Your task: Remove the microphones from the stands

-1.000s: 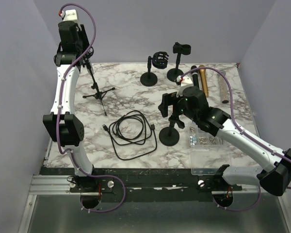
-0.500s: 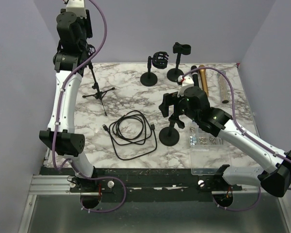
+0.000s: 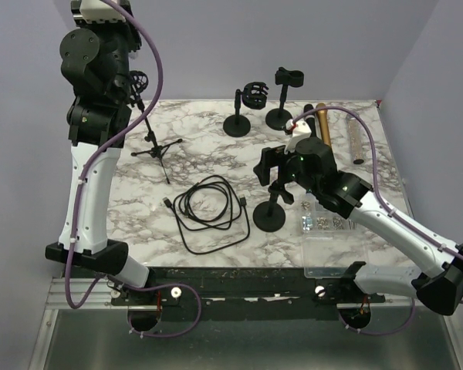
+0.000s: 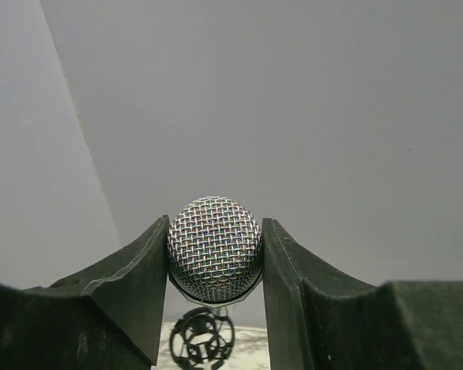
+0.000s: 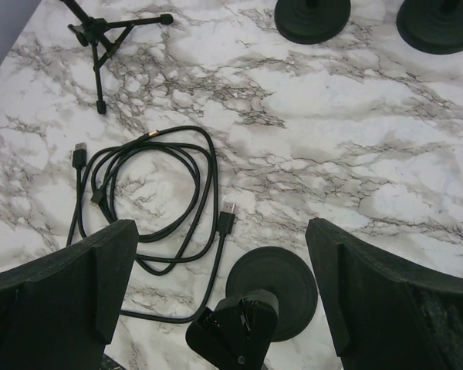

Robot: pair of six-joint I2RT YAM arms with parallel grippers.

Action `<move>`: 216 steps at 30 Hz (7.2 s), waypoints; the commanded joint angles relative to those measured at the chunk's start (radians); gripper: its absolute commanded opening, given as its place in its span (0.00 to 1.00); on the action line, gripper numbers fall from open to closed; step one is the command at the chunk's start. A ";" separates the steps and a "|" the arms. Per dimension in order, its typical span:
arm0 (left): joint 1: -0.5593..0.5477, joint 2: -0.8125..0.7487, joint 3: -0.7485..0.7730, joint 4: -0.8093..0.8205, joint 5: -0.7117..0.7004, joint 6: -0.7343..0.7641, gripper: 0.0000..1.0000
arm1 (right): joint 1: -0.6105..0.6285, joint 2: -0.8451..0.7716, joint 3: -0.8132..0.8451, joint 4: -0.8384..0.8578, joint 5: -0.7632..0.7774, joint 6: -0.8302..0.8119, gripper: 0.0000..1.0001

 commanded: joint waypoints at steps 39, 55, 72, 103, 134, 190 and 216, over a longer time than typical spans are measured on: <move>-0.059 0.587 -0.240 -0.286 0.326 -1.074 0.00 | 0.003 -0.194 -0.100 -0.026 0.087 0.052 1.00; -0.036 0.699 -0.201 -0.298 0.363 -1.071 0.24 | 0.002 -0.166 -0.103 -0.009 0.078 0.057 1.00; -0.023 0.585 -0.183 -0.332 0.393 -0.978 0.81 | 0.002 -0.163 -0.105 -0.005 0.072 0.064 1.00; 0.198 -0.499 -1.342 0.461 0.633 -0.272 0.97 | 0.001 -0.143 -0.182 0.125 -0.007 0.052 1.00; 0.697 0.256 -1.331 1.519 1.414 -1.189 0.80 | 0.002 -0.234 -0.188 0.080 0.033 0.048 1.00; 0.603 0.327 -1.166 0.884 1.295 -1.089 0.00 | 0.002 -0.221 -0.185 0.080 0.009 0.068 1.00; 0.580 0.284 -1.457 1.308 1.051 -2.388 0.00 | 0.001 -0.200 -0.171 0.076 0.001 0.057 1.00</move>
